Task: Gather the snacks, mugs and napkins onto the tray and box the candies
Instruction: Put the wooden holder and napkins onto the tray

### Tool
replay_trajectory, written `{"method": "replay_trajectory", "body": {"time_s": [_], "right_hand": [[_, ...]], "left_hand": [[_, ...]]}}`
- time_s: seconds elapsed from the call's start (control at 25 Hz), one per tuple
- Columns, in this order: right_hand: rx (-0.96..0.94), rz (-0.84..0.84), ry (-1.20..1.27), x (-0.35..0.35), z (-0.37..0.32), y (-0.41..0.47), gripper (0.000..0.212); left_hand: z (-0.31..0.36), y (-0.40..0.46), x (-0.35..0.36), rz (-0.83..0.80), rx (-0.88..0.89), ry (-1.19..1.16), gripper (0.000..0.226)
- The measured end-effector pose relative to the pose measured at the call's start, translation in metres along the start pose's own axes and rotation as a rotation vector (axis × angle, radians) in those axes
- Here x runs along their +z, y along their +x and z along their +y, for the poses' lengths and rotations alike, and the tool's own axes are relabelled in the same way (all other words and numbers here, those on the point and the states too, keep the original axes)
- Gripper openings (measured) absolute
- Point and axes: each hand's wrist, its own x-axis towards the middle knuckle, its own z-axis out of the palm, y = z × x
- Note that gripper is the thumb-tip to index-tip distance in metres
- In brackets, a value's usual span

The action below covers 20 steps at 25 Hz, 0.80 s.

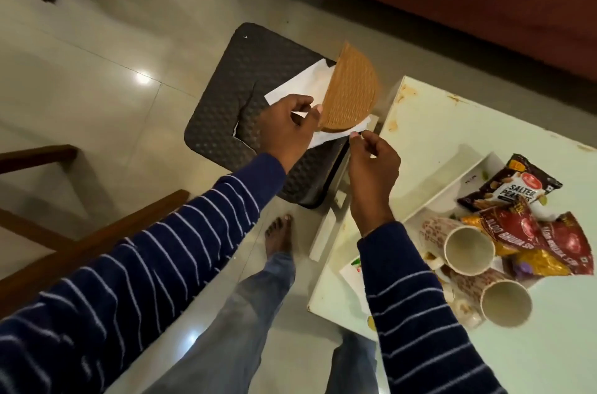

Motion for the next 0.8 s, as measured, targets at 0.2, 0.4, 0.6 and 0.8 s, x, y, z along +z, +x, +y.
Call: {"method": "replay_trajectory", "body": {"time_s": [0.2, 0.4, 0.6, 0.8], "right_hand": [[0.056, 0.048, -0.013, 0.033, -0.007, 0.014, 0.024], [0.062, -0.018, 0.077, 0.053, -0.017, 0.017, 0.019], [-0.071, -0.020, 0.058, 0.058, -0.030, 0.009, 0.010], [-0.364, -0.078, -0.099, 0.033, -0.029, -0.016, 0.014]], "left_hand": [[-0.002, 0.025, 0.004, -0.094, -0.094, -0.086, 0.031], [-0.008, 0.045, -0.008, -0.133, -0.071, -0.101, 0.034], [-0.011, 0.071, -0.034, -0.275, 0.025, -0.144, 0.067], [-0.009, 0.094, -0.084, -0.428, 0.335, 0.209, 0.109]]}}
